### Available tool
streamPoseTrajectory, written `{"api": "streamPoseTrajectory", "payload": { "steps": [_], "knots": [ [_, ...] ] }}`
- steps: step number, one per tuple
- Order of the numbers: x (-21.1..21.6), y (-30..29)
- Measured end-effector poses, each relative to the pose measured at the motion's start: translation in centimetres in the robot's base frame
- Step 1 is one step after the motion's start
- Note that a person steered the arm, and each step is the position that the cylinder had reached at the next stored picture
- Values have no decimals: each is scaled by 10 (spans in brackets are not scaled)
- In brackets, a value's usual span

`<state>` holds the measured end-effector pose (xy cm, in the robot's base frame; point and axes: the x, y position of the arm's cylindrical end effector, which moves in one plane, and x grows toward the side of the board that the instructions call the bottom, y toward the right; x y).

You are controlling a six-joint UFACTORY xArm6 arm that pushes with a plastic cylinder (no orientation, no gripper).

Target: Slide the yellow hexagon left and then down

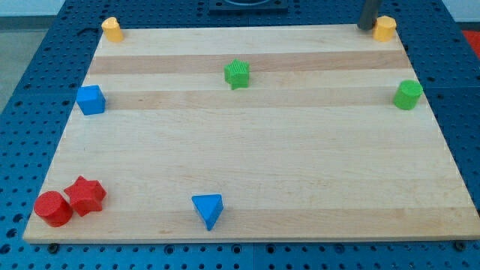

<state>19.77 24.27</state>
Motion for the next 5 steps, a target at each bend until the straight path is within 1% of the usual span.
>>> {"api": "streamPoseTrajectory", "payload": {
  "steps": [1,2,3,4,5],
  "knots": [
    [6,14],
    [6,6],
    [17,1],
    [62,-26],
    [81,-13]
  ]
}}
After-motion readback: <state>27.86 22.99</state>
